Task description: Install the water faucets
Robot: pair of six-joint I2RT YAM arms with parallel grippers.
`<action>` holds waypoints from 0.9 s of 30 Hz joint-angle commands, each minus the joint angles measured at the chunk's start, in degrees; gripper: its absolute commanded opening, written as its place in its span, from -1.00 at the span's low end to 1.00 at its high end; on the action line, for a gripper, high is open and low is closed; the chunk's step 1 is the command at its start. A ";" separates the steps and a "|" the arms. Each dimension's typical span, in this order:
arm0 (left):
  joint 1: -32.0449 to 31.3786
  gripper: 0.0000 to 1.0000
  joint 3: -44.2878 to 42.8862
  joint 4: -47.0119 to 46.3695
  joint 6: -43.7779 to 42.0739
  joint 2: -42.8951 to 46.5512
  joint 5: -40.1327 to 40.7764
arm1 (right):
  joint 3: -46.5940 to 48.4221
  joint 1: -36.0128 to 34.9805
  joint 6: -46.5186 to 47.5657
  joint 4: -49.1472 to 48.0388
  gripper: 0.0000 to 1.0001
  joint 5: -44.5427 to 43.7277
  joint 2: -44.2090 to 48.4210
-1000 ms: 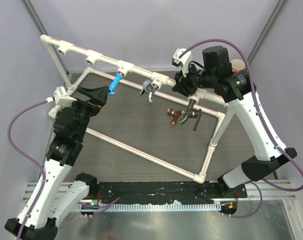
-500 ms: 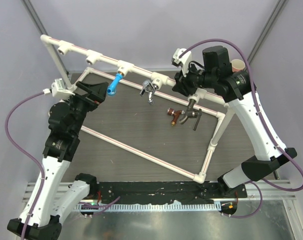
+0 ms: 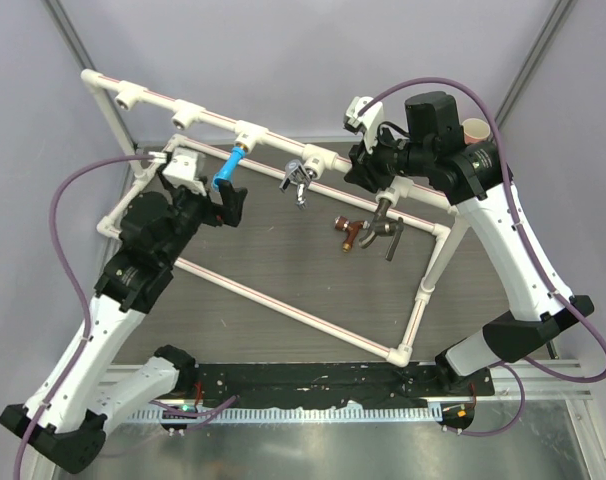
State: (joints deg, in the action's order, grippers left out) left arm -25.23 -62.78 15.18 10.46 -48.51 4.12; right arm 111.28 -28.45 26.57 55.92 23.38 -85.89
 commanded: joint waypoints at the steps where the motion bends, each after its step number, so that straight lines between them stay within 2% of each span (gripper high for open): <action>1: -3.07 0.76 -1.12 0.03 -13.70 -2.20 5.46 | -0.19 -0.47 -4.59 -1.43 -0.99 0.71 -0.16; 6: -3.77 0.57 0.90 -3.66 -20.37 -3.69 8.00 | -0.19 -0.56 -4.59 -1.52 -0.99 0.71 0.02; 8: -4.03 0.43 1.70 -5.94 -22.31 -4.05 8.45 | -0.19 -0.56 -4.59 -1.52 -0.99 0.71 -0.16; 12: -4.38 0.18 3.37 -8.85 -26.54 -4.40 8.54 | -0.19 -0.64 -4.60 -1.52 -0.99 0.71 -0.16; 20: -5.79 -0.17 6.44 -14.12 -32.95 -4.40 7.57 | -0.28 -0.56 -4.68 -1.52 -0.99 0.79 -0.33; 23: -6.05 -0.40 6.62 -14.65 -35.40 -4.40 7.92 | -0.28 -0.56 -4.59 -1.52 -0.99 0.79 -0.33; 24: -6.23 -0.55 6.53 -14.57 -36.38 -4.40 8.01 | -0.28 -0.56 -4.51 -1.52 -0.99 0.79 -0.33; 26: -7.10 -0.72 6.88 -14.65 -39.10 -4.40 9.50 | -0.37 -0.56 -4.51 -1.52 -0.99 0.79 -0.33; 27: -7.63 -0.88 7.06 -14.65 -42.68 -4.40 10.46 | -0.37 -0.56 -4.51 -1.52 -0.99 0.79 -0.33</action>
State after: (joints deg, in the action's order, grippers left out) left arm -31.09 -56.31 5.48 -23.35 -53.10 13.10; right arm 111.28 -28.45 26.55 55.83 23.27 -85.89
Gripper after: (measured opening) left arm 0.436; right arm 0.367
